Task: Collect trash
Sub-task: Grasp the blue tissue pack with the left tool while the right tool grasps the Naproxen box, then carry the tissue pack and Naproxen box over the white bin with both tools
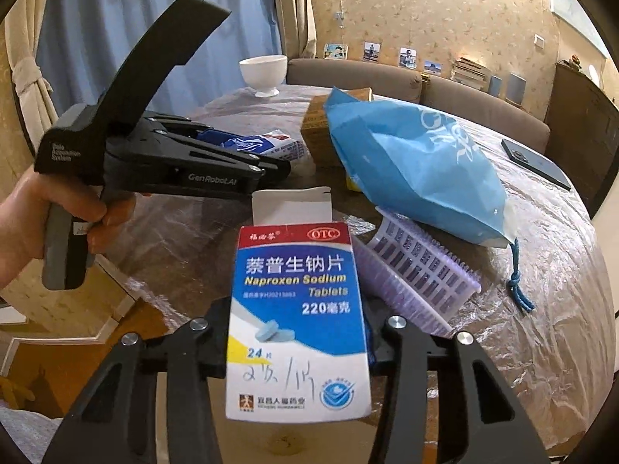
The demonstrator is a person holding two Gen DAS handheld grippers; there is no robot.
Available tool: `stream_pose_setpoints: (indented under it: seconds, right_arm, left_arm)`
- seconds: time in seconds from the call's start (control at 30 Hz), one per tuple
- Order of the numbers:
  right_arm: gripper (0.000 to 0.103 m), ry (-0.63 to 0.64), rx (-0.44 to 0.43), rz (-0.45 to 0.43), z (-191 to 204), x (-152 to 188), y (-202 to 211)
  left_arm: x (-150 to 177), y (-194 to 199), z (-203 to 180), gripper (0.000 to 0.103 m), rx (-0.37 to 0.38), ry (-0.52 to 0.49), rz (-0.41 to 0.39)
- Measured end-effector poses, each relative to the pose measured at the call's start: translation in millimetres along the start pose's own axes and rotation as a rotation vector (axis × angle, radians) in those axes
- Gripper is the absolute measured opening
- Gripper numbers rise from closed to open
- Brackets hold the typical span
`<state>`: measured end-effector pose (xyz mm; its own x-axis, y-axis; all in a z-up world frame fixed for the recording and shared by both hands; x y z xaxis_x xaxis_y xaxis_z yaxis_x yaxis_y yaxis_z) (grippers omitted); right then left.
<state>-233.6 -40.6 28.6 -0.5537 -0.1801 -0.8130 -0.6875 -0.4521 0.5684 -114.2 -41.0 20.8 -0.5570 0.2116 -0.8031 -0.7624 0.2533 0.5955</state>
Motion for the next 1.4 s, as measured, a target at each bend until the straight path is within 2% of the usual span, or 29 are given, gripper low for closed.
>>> stream_pose_setpoints:
  seconds: [0.23,0.5,0.93,1.4]
  right_arm:
    - [0.046,-0.102,-0.097,-0.024,-5,-4,7]
    - [0.046,-0.079,-0.083,-0.032,4,-7,14]
    - [0.046,-0.084,-0.061,-0.028,1,-7,42]
    - [0.046,-0.099,-0.041,0.026,-2,14,61]
  left_arm:
    - [3,11,5,0.056,-0.008,0.016,-0.010]
    - [7,25,4,0.056,-0.009,0.029,-0.021]
    - [16,54,-10,0.056,0.032,0.040,-0.028]
    - [33,83,-43,0.056,0.092,0.021,-0.011]
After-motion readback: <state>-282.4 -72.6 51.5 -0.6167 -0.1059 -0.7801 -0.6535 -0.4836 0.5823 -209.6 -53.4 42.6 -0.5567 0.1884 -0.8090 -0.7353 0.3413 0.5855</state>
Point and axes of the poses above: each gripper's, at about its wrist camera, not at the fingertips, and y roughly against the way its jaws point, z to its left, x to its underside, the point moved 1 cm from there along -y, roughly the way its jaws point, and after that the axes turned 15 degrees about -z, right-handed, at the moved point
